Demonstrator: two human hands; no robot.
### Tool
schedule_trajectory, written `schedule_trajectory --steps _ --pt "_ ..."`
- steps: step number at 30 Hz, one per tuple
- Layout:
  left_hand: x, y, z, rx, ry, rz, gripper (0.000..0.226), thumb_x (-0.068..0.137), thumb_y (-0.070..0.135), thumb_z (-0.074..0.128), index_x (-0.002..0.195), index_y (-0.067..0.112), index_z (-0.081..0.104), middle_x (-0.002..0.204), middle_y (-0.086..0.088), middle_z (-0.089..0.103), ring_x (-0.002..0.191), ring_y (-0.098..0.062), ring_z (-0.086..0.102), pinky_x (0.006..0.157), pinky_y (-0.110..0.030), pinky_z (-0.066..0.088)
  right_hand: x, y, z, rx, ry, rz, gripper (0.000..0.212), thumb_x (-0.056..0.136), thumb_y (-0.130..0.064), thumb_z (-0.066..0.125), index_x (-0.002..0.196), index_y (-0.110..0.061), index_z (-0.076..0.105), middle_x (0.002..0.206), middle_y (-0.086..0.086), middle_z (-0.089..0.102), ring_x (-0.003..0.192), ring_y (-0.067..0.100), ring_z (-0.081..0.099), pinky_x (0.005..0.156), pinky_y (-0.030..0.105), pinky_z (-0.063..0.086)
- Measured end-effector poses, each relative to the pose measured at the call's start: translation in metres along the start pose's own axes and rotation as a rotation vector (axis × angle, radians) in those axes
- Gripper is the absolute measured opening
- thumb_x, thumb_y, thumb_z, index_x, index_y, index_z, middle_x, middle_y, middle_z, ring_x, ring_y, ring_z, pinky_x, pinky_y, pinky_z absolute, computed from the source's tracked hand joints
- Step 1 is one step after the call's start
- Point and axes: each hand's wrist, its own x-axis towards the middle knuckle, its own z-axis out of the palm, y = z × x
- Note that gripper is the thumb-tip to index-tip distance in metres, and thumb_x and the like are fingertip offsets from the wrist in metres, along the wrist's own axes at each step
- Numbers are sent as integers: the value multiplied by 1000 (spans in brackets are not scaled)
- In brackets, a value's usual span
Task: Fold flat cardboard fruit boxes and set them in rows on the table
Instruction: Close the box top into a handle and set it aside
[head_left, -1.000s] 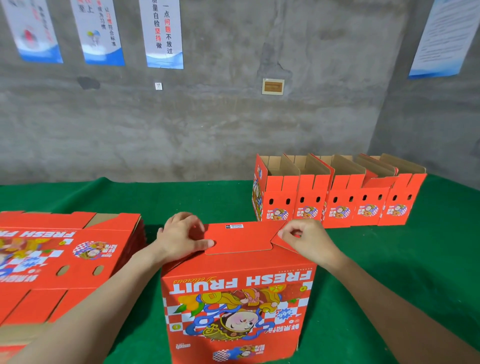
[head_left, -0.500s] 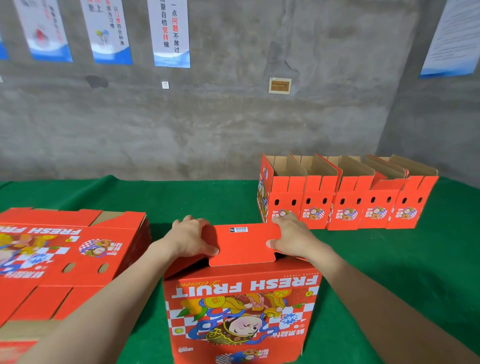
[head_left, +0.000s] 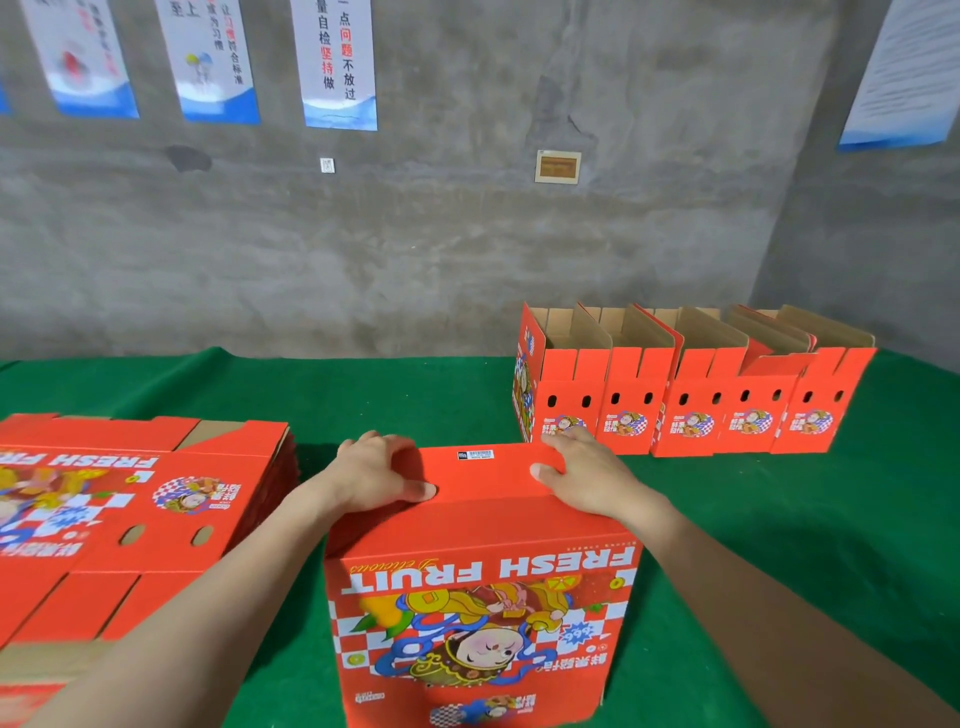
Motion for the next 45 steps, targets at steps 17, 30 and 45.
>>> schedule_trajectory --steps 17,30,45 --pt "-42 -62 22 -981 -98 -242 40 85 62 49 107 33 66 101 -9 73 98 -35 66 95 -58 46 -61 56 49 1114 -177 469 39 103 -31 33 74 -10 50 75 10 57 74 26 57 77 42 47" --pt "-60 -39 -16 -1159 427 22 30 98 42 40 86 17 53 81 -8 56 75 -16 53 69 -31 41 -50 53 -11 1111 -301 76 71 83 -64 47 133 -13 51 128 19 59 119 36 56 100 50 46" --pt "-48 -49 2 -1160 487 51 25 92 7 47 84 22 65 70 13 67 64 2 58 62 -14 46 -63 68 -13 1077 -295 -132 61 82 -18 71 132 -35 40 120 11 66 105 32 66 83 43 57"
